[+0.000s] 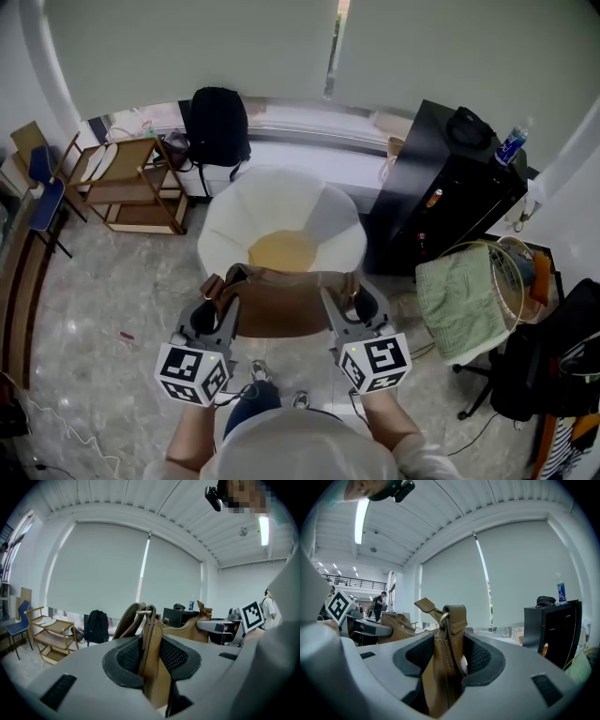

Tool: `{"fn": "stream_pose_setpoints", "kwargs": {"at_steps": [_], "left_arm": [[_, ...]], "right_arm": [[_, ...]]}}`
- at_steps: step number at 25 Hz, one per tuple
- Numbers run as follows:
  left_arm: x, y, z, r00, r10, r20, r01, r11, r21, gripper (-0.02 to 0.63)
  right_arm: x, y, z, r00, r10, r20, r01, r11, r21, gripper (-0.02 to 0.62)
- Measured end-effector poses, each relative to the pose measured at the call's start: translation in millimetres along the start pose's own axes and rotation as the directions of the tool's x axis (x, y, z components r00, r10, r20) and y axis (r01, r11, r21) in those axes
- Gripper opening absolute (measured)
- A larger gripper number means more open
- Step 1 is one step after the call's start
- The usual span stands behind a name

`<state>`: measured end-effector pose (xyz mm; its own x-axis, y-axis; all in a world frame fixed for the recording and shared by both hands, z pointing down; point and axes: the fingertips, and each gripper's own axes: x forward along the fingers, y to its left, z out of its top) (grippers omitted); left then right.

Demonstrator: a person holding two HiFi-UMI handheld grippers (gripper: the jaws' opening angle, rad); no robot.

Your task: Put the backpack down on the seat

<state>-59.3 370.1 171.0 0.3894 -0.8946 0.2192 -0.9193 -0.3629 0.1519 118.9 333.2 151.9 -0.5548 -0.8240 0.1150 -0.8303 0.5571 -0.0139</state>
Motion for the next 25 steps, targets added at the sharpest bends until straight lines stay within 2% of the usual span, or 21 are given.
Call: {"fn": "stream_pose_setpoints", "kwargs": {"at_steps": [14,25], "left_arm": [[48.3,83.2,32.8,0.993,-0.114,-0.003,0.114,0.993,0.043,0.115],[80.3,107.0,28.5,0.992,-0.123,-0.018,0.123,0.992,0.012,0.115]], "right_arm": [[85.7,10.0,17.6,0.991,-0.128,0.025,0.127,0.992,0.025,0.211],[119.9,-2.5,11.1,0.992,-0.128,0.007,0.128,0.991,0.038,0.21]]}}
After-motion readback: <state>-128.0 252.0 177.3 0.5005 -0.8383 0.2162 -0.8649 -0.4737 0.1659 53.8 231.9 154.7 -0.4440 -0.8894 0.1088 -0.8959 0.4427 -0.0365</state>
